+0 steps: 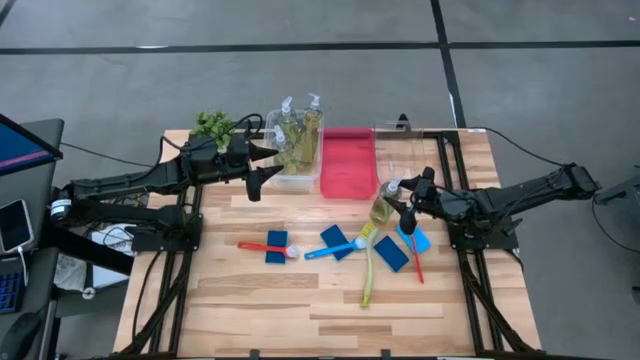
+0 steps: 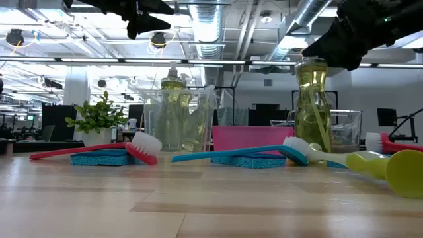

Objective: Pick & Place Kitchen Sink Supplies
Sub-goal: Put the yellow dish soap into the transparent container

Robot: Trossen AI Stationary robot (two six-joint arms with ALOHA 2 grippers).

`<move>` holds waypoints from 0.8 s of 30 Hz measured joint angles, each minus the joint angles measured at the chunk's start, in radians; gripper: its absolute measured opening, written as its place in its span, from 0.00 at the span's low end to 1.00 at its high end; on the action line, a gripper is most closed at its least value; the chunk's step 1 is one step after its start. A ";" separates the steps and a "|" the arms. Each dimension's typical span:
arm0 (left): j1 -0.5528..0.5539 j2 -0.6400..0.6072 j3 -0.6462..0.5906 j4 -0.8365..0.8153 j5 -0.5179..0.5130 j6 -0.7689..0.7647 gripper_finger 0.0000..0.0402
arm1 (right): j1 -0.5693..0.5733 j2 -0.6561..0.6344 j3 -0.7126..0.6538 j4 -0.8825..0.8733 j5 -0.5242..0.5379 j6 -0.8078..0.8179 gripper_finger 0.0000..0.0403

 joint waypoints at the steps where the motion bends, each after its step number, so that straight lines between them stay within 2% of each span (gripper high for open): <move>1: 0.000 0.000 0.000 0.000 0.000 0.000 0.59 | 0.000 0.000 0.000 0.001 0.000 0.000 0.66; 8: 0.000 0.000 0.000 0.000 0.000 0.000 0.59 | 0.000 0.000 0.000 0.011 0.004 0.000 0.62; 20: 0.000 0.000 0.000 0.000 0.000 0.000 0.59 | 0.000 0.000 0.000 0.012 0.004 -0.002 0.32; 24: 0.000 0.000 0.000 0.000 0.000 0.000 0.59 | 0.000 0.000 -0.001 0.007 0.006 -0.004 0.27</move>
